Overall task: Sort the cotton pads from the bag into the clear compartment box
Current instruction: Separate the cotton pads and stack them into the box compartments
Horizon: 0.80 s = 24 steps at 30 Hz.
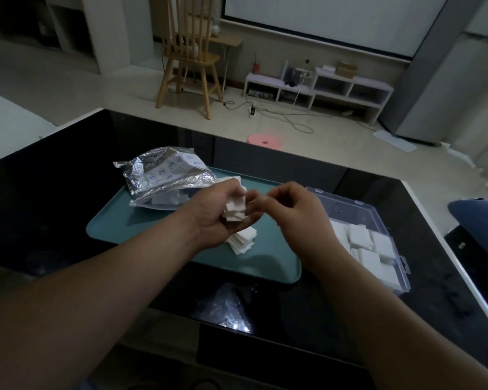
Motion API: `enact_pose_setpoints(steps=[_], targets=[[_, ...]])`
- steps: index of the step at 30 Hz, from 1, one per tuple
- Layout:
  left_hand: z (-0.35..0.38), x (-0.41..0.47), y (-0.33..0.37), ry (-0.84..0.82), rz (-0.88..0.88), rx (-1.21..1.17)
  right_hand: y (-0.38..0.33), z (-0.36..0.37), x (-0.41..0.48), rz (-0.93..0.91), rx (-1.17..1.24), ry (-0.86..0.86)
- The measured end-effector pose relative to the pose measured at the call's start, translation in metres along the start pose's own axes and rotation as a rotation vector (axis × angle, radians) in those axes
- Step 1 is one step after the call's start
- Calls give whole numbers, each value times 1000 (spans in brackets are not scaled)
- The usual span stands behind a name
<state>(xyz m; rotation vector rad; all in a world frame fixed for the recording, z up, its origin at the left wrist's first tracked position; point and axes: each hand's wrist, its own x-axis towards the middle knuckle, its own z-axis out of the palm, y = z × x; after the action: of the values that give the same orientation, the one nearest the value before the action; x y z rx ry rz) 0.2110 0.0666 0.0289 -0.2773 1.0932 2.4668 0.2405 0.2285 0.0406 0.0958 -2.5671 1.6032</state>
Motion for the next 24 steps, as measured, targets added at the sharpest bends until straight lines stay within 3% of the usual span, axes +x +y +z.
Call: enact_pose_setpoints(steps=[4,8,11,24], targets=[[-5,-12,-1,-86,-92,127,3,-11,3,-154,-197,-144],[-5,-16,-3,-266,-195,192,7,-11,7,-131,-163,-228],[-3,-15,-7,-298,-211,252,10,-9,11,-63,-54,-282],[-6,-8,-10,-163,-138,151,18,-16,17,-148,-41,-91]])
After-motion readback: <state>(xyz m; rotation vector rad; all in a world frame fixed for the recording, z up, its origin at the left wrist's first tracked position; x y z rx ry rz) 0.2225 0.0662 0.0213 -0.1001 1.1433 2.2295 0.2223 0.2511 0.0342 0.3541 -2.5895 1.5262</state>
